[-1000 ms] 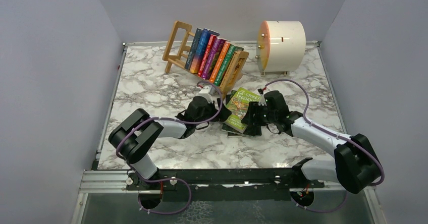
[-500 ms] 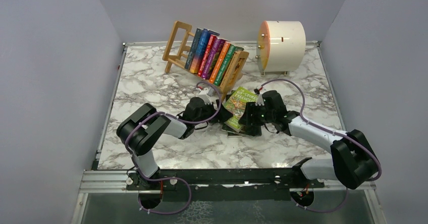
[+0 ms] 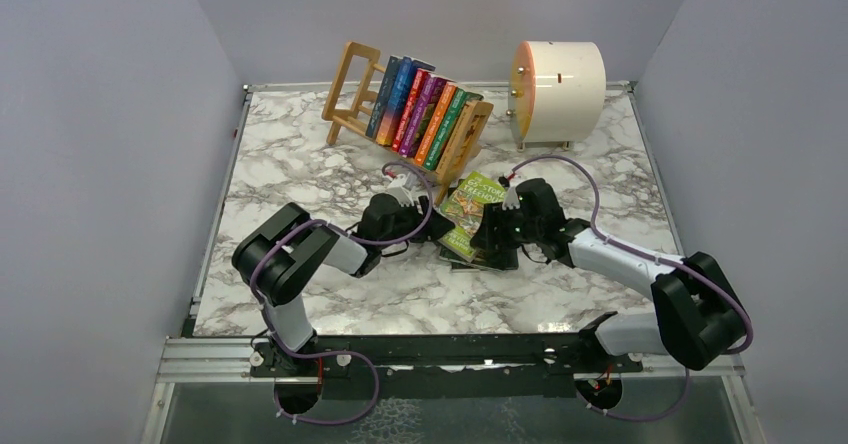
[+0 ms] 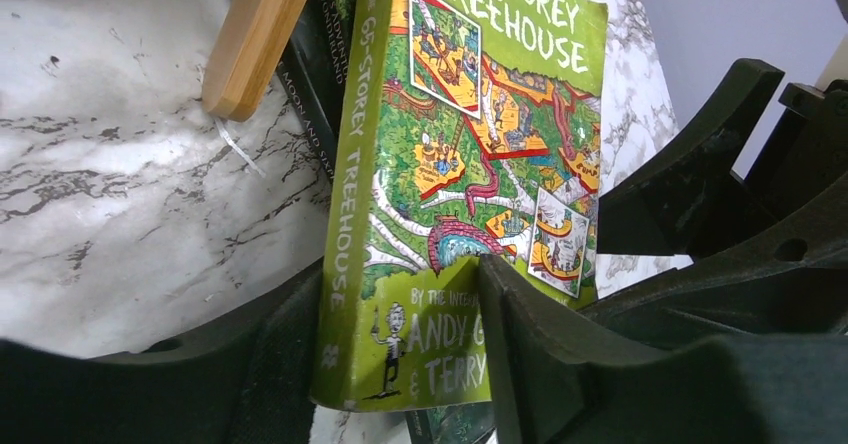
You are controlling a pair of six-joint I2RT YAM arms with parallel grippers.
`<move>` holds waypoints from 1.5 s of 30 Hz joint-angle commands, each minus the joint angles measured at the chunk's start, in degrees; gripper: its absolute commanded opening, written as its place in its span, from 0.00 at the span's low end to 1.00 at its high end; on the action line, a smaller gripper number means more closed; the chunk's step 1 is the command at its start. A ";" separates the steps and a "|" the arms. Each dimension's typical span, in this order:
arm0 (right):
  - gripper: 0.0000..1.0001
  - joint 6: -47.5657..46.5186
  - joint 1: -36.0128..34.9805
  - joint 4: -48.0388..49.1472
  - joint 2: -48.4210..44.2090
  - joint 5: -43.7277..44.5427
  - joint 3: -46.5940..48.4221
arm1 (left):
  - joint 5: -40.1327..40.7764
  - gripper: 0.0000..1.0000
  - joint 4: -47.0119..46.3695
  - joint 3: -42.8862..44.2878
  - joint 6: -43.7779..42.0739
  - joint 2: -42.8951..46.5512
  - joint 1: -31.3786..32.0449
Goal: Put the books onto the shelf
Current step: Pick up the book from the center of the board.
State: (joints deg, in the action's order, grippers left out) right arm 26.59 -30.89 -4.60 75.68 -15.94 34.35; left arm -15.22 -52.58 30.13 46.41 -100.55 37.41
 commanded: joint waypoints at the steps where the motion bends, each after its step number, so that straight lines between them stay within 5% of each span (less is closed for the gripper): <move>1: 0.54 -1.06 -1.66 3.41 1.11 -3.91 1.75 | -1.63 0.39 -4.46 -0.80 0.57 1.36 0.37; 9: 0.54 -0.87 -1.98 2.60 0.27 -2.51 1.09 | -2.26 0.00 -4.46 -2.09 -0.25 4.96 0.38; 28: 0.58 0.90 -1.97 -2.89 -3.47 7.15 1.26 | -4.95 0.00 -3.27 0.06 -1.68 9.18 1.25; 45: 0.75 6.49 -1.89 -13.66 -21.44 34.85 1.67 | 1.06 0.00 10.70 15.92 -13.01 20.37 2.76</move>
State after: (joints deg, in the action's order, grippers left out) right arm 31.33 -32.71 -14.22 56.05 11.16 35.40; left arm -16.93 -40.88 38.37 38.59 -84.88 39.94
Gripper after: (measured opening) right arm 0.748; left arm 0.188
